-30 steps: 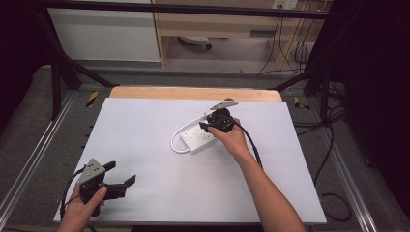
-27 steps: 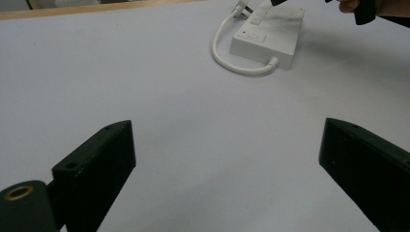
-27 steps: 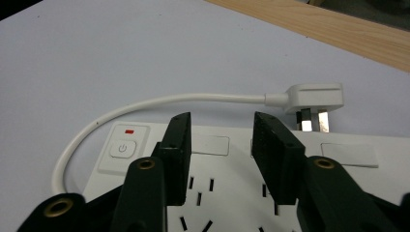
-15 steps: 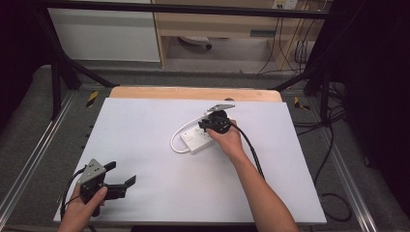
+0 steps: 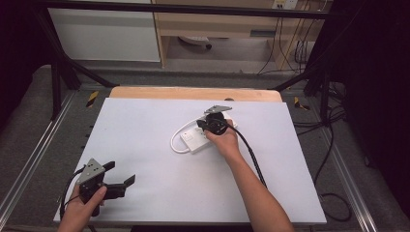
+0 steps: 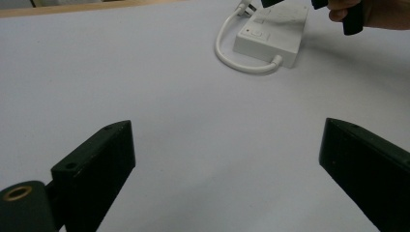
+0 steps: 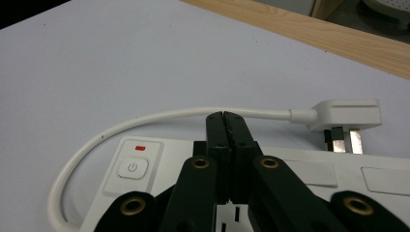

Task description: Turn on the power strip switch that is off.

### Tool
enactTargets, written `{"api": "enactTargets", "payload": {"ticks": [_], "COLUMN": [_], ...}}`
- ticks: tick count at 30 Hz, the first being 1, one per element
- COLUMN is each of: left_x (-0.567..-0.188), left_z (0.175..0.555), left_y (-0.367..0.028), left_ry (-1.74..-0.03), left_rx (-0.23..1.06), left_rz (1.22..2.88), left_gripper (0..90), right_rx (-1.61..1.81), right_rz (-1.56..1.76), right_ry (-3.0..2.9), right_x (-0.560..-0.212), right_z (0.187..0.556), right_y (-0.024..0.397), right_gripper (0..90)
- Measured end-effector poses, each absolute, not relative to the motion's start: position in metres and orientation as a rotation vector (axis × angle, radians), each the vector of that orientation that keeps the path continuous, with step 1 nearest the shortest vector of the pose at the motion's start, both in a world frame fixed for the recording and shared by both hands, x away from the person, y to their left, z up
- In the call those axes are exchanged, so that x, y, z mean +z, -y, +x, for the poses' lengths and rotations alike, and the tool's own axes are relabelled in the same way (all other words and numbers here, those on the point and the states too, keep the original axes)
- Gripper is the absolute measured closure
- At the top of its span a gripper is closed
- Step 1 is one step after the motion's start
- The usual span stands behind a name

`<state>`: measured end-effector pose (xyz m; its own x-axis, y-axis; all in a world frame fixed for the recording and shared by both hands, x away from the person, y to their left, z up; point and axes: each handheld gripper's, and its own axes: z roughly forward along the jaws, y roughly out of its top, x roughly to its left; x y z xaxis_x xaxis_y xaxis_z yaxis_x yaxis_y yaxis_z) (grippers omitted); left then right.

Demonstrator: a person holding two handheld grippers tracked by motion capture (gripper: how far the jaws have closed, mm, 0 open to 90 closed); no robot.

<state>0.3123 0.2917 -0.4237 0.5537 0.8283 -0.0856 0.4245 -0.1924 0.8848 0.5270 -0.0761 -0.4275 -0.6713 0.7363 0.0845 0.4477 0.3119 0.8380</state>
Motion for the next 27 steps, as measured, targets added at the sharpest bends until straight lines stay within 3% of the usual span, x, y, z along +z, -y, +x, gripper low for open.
{"api": "enactTargets", "payload": {"ticks": [27], "left_x": [-0.424], "left_z": [0.312], "left_y": [-0.291], "left_ry": [-1.025], "left_rx": [0.517], "left_rz": [1.825], "left_gripper": [5.9], "right_rx": [1.299], "right_rz": [1.05], "right_ry": [-2.28], "right_x": [-0.438], "right_z": [0.526], "right_y": [0.066], "right_gripper": [90.0]}}
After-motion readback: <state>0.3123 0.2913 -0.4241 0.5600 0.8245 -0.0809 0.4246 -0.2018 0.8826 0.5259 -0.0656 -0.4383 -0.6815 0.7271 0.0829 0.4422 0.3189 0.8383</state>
